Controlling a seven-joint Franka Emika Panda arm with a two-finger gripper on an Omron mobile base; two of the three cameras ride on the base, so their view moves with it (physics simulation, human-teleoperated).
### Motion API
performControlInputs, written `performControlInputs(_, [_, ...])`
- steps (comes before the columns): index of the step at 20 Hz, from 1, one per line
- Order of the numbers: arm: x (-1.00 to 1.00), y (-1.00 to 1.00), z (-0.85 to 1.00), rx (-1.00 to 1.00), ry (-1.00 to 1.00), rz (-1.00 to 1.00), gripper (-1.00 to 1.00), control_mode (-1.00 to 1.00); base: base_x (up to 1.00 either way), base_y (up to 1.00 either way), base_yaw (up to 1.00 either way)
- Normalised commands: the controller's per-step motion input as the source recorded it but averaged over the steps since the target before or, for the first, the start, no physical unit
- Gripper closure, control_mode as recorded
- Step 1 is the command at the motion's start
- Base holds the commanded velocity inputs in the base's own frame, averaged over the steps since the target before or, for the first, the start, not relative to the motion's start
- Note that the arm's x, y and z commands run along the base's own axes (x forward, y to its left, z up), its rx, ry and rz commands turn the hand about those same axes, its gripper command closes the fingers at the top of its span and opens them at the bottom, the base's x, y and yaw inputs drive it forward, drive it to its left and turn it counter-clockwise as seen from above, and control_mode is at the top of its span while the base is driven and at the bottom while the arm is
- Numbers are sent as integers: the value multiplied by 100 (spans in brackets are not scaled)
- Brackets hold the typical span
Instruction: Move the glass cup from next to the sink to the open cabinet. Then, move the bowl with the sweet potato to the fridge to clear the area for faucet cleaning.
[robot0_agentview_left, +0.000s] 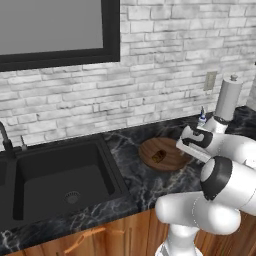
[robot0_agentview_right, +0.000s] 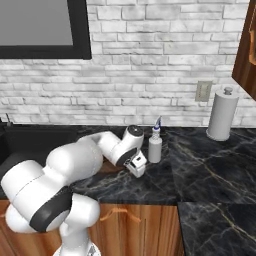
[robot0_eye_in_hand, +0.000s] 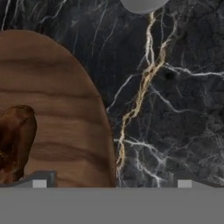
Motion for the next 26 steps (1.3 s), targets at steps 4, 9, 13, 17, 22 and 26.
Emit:
performControlInputs(4, [22, 9, -33, 0, 0, 0, -100, -100, 0, 0, 0])
performControlInputs(9, [16, 5, -18, 0, 0, 0, 100, -100, 0, 0, 0])
performControlInputs(13, [0, 0, 0, 0, 0, 0, 100, -100, 0, 0, 0])
performControlInputs(17, [-15, 2, 71, 0, -11, -7, 100, -100, 0, 0, 0])
performControlInputs(22, [-57, 6, 100, 0, -16, -12, 100, -100, 0, 0, 0])
performControlInputs(26, [-99, 32, 100, 0, -25, -7, 100, -100, 0, 0, 0])
